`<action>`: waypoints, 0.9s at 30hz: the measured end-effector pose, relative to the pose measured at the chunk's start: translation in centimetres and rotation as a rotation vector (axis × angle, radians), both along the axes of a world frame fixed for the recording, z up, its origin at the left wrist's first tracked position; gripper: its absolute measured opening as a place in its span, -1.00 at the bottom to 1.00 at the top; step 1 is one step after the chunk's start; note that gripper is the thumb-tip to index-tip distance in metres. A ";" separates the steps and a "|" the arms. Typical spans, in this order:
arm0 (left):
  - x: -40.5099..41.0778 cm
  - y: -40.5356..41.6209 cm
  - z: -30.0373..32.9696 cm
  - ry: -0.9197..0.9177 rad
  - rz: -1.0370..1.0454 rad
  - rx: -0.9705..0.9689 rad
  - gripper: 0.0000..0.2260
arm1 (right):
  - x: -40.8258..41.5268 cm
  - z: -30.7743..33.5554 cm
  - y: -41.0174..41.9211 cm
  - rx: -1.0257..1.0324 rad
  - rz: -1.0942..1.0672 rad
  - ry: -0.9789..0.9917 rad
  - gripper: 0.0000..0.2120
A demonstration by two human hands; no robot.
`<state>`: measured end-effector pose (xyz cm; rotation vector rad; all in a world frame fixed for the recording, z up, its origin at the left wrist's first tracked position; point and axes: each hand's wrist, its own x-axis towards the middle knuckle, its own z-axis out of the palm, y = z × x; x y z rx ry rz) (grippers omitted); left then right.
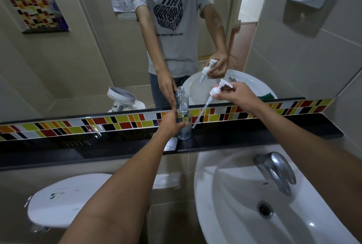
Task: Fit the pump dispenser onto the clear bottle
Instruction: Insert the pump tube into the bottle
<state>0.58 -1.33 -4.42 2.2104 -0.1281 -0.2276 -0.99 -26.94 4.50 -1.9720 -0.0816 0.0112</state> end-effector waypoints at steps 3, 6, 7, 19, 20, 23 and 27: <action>-0.4 0.0 0.4 0.008 0.003 0.022 -0.57 | 0.3 2.2 1.0 0.037 -0.001 -0.103 -0.70; -0.5 0.2 0.2 0.021 0.001 -0.010 -0.52 | 0.7 4.2 2.1 0.099 0.019 -0.155 -0.63; -0.6 0.3 0.2 0.023 0.002 -0.020 -0.50 | 0.8 4.8 2.4 0.120 0.025 -0.170 -0.61; -1.1 0.2 0.4 0.054 0.012 -0.095 -0.47 | 2.4 6.8 6.6 0.179 0.060 -0.262 -0.52; -1.1 0.2 0.3 0.055 0.014 -0.103 -0.47 | 2.7 6.5 6.8 0.174 0.060 -0.258 -0.52; -1.0 0.3 0.2 0.058 0.021 -0.125 -0.47 | 3.2 5.2 7.3 0.142 0.072 -0.234 -0.54; -0.9 0.3 0.0 0.056 0.027 -0.140 -0.47 | 3.7 2.3 8.0 0.117 0.079 -0.171 -0.56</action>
